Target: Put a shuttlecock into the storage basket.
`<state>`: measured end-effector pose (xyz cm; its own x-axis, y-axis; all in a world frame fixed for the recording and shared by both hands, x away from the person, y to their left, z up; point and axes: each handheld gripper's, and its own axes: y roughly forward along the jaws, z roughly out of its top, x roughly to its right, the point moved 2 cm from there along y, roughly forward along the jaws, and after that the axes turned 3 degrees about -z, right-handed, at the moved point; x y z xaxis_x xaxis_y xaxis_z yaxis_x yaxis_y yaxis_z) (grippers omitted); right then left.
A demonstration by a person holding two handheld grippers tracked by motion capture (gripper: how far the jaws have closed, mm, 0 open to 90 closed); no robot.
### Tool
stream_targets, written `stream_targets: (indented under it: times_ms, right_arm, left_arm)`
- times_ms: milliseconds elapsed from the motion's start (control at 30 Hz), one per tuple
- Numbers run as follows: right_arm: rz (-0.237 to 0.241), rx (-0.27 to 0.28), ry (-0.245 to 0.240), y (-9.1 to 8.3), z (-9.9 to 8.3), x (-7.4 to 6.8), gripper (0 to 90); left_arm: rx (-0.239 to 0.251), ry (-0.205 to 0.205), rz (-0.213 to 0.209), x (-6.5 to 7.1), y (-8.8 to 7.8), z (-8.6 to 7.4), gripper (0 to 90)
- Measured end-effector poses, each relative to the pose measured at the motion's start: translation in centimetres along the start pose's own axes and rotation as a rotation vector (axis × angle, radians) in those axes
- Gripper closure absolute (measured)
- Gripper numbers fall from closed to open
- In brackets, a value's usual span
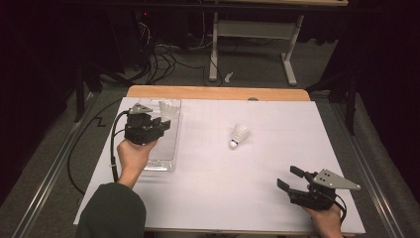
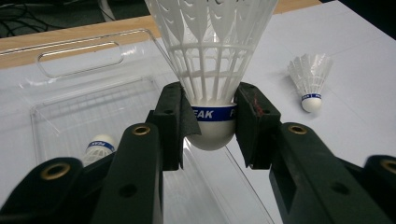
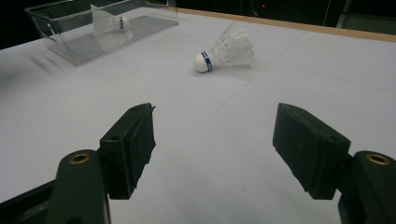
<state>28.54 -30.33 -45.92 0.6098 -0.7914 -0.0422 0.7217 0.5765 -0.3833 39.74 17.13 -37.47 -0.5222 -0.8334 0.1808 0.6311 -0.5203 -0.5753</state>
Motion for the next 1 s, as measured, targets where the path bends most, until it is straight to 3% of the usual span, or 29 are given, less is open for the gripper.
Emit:
stream_targets:
  times_ms: [500,1000]
  right_arm:
    - [0.0,0.0,0.001,0.0,0.0,0.0,29.8]
    - [0.0,-0.001,0.004,0.0,0.0,0.0,29.7]
  left_arm:
    - [-0.006,-0.014,0.016,-0.7,0.4,-0.1,65.4]
    - [-0.047,-0.029,0.034,-1.4,1.7,0.2,65.3]
